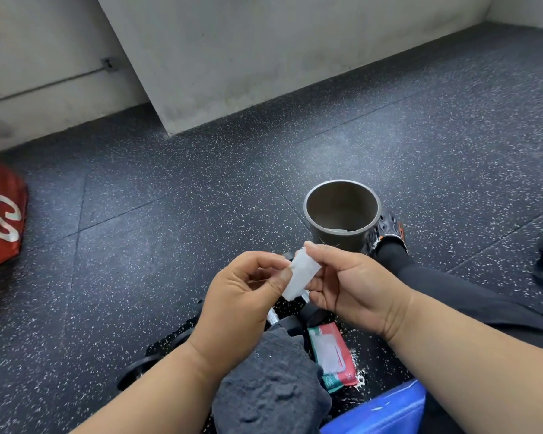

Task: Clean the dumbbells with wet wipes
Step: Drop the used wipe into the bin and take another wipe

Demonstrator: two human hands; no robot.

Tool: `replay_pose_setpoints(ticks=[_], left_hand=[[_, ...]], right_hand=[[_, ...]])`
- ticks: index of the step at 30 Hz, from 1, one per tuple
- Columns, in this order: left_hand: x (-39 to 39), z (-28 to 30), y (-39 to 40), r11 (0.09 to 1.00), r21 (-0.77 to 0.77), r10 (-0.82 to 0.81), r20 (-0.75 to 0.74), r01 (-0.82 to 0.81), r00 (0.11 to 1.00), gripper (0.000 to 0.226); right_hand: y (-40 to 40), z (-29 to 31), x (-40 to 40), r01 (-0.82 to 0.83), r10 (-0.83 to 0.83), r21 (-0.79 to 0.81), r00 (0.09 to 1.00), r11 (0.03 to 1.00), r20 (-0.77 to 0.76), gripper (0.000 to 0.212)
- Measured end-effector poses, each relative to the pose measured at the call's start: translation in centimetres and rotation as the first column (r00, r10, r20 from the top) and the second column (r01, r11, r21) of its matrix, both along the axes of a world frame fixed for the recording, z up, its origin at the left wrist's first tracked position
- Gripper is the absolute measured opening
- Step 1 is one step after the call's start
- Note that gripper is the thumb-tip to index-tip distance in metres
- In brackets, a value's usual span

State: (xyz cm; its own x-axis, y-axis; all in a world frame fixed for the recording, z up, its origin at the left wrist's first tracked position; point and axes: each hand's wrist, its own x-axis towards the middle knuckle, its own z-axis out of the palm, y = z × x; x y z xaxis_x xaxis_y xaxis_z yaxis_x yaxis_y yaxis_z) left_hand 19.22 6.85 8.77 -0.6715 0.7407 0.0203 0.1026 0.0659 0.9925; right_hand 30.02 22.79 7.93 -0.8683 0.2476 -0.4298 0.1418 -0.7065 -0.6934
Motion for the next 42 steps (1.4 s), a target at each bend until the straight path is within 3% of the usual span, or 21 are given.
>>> replay_pose_setpoints(ticks=[3,7,10,16,22,25,27,30,34,42], left_hand=[[-0.3,0.0,0.3,0.998,-0.014,0.058,0.087,-0.057,0.995,0.006],[-0.3,-0.3,0.7,0.991,-0.062,0.122,0.077,-0.118,0.99,0.009],[-0.3,-0.6,0.8,0.979,-0.1,0.173,-0.05,-0.177,0.984,0.015],[0.7,-1.0,0.7,0.957,-0.254,0.05,-0.334,-0.141,0.941,0.032],[0.7,-0.7,1.8,0.967,-0.154,0.185,-0.109,-0.201,0.977,0.016],[0.2,-0.8,1.9,0.977,-0.129,0.185,0.087,-0.173,0.979,0.016],[0.3,-0.5,2.0,0.986,-0.09,0.161,0.242,-0.143,0.957,0.013],[0.6,0.0,2.3,0.991,-0.027,0.133,0.404,-0.134,0.905,0.009],[0.3,0.0,2.5,0.984,-0.024,0.165,0.484,-0.175,0.86,0.007],[0.0,0.5,2.8,0.977,-0.001,0.166,0.624,-0.211,0.764,0.01]], right_hand=[[0.1,0.1,0.0,0.009,-0.007,0.061,1.0,0.998,-0.027,0.034],[0.0,0.5,0.0,0.029,-0.021,0.137,0.998,0.99,-0.056,0.025],[-0.1,0.5,-0.1,0.08,-0.078,0.195,0.997,0.978,-0.016,0.023],[-0.4,0.2,-0.3,0.121,-0.129,0.203,0.991,0.972,0.026,0.032],[-0.5,0.0,-0.1,0.085,-0.088,0.235,0.996,0.968,0.003,0.028],[-0.6,-0.1,0.0,0.029,-0.042,0.385,0.999,0.922,0.025,0.02],[-0.7,-0.4,0.0,-0.005,-0.02,0.478,0.999,0.878,0.048,0.016],[-0.8,-0.8,-0.1,0.028,-0.053,0.462,0.998,0.886,0.041,0.012],[-0.6,-1.2,-0.2,0.082,-0.124,0.483,0.991,0.872,0.056,0.011],[-0.5,-0.9,0.2,0.075,-0.087,0.568,0.996,0.82,-0.007,0.007]])
